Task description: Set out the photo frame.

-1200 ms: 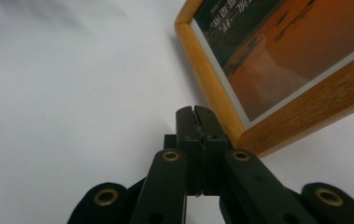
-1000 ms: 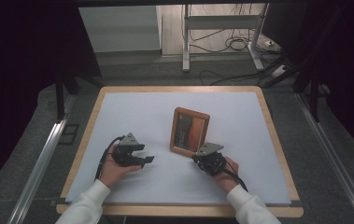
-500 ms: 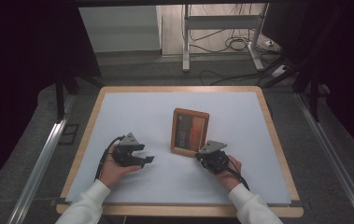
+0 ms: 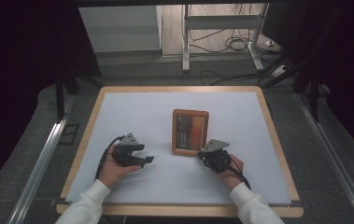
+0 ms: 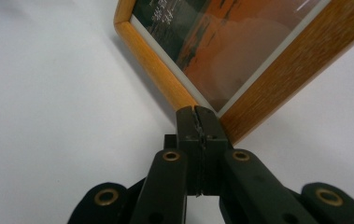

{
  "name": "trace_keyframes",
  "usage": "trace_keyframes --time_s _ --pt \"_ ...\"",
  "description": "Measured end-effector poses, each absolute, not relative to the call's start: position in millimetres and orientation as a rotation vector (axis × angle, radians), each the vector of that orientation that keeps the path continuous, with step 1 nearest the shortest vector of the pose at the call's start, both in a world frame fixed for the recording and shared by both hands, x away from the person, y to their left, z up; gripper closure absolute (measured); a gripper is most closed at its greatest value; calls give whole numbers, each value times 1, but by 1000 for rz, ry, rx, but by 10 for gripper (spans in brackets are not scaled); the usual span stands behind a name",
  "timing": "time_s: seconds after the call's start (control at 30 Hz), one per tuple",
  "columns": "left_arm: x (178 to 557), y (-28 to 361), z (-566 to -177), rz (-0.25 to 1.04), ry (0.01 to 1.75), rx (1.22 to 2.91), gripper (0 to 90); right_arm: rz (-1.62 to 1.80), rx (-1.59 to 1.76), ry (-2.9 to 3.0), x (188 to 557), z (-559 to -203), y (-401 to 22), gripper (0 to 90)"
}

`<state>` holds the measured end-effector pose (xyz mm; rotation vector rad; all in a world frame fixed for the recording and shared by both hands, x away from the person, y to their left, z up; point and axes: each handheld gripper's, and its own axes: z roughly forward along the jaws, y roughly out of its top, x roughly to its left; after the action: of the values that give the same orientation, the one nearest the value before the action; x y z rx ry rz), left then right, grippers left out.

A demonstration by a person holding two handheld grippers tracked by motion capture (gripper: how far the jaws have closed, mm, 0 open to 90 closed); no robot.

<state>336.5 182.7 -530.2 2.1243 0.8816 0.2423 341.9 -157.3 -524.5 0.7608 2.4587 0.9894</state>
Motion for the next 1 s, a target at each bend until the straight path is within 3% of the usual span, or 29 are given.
trace_keyframes --time_s 1.0 --pt "334 186 -530 256 881 2120 301 1069 780 2418 336 -514 -168 888"
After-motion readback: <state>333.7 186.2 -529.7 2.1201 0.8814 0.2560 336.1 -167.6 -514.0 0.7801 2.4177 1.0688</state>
